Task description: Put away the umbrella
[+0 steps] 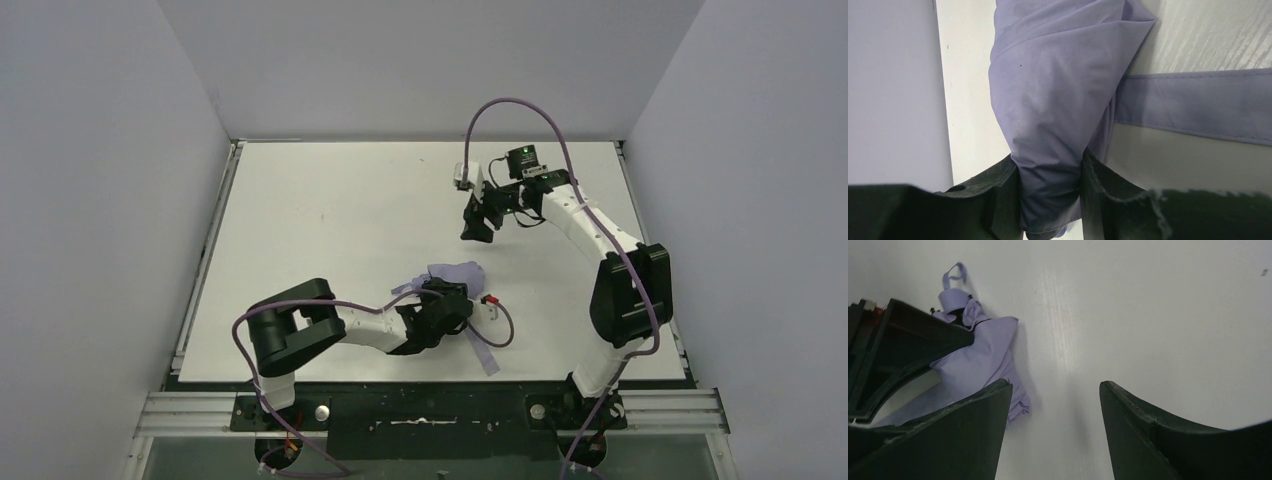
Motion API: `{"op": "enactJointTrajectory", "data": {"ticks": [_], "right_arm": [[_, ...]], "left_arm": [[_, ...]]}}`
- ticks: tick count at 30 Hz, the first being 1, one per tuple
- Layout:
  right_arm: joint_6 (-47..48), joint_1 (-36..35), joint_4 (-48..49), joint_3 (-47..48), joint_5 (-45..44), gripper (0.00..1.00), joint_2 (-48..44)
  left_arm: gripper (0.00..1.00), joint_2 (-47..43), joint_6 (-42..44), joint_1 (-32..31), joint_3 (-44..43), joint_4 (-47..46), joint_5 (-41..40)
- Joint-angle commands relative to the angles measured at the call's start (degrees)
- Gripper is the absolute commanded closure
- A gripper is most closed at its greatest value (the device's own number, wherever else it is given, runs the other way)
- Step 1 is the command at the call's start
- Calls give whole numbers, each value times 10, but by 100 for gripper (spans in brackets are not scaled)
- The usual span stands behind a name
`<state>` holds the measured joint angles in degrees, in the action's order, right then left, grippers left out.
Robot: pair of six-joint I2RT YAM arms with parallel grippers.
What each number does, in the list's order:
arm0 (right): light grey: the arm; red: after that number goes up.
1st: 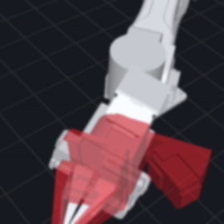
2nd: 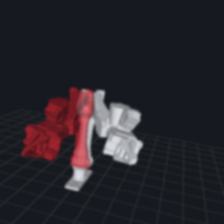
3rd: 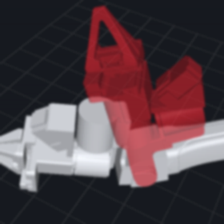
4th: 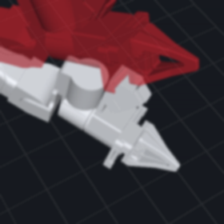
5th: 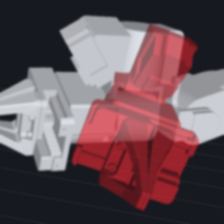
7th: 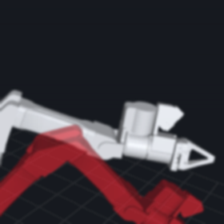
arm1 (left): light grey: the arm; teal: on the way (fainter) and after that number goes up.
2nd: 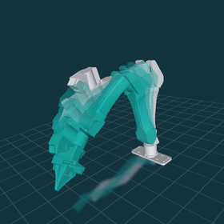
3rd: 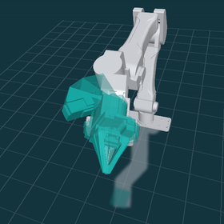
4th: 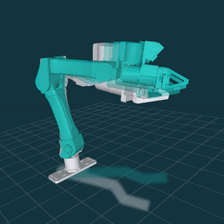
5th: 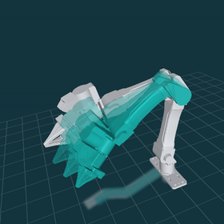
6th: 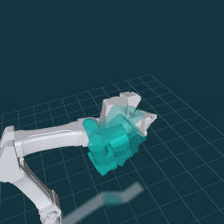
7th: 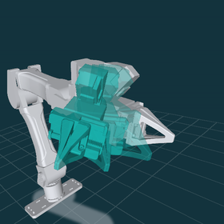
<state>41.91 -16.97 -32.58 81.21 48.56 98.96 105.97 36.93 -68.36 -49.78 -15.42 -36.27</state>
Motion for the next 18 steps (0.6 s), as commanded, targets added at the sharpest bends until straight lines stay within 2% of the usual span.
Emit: {"op": "enactJointTrajectory", "data": {"ticks": [1,7,18], "right_arm": [[201,-14,-231,38,48,34,16],[238,-23,-282,33,53,33,40],[227,-48,-279,45,22,28,86]], "left_arm": [[100,23,22,-10,24,-4,48],[100,27,27,-16,28,-6,54],[100,27,25,-20,32,3,57]]}}
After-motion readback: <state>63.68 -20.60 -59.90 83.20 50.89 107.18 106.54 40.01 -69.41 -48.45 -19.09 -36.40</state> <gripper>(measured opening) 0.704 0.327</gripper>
